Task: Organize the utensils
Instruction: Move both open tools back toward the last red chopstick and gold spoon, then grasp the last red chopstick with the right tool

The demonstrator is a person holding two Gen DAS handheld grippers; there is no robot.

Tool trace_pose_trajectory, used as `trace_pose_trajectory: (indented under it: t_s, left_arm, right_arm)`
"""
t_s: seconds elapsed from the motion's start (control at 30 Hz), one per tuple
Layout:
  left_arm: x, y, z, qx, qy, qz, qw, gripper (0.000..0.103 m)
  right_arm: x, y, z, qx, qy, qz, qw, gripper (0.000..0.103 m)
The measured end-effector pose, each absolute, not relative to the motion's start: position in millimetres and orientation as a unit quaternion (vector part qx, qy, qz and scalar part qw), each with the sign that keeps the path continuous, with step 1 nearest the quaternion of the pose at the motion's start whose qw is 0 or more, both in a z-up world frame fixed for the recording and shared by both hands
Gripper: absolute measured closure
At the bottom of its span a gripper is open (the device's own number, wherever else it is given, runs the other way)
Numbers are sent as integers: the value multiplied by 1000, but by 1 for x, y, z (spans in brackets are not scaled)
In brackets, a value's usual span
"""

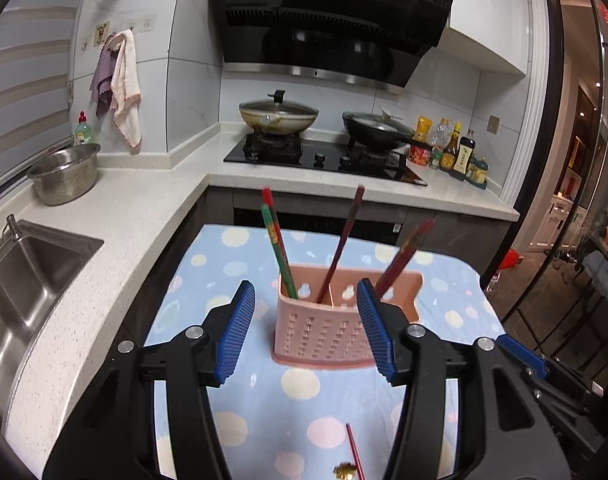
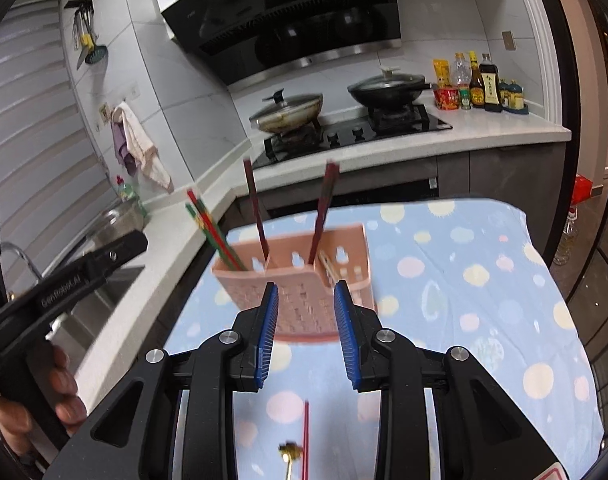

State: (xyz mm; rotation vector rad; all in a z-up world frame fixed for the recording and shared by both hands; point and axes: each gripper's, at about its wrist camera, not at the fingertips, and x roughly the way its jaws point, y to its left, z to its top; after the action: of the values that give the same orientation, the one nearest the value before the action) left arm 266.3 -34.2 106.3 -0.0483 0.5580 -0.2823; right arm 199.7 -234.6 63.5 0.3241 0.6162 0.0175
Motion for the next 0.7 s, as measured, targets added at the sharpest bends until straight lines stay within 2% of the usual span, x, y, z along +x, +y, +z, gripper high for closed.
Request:
trace_pose_trajectory:
  t_s: [0.7]
  left_arm:
    - [173, -18, -26, -11, 418, -112, 902, 53]
  right_arm:
    - [77, -183, -69, 105, 463, 40, 879, 74]
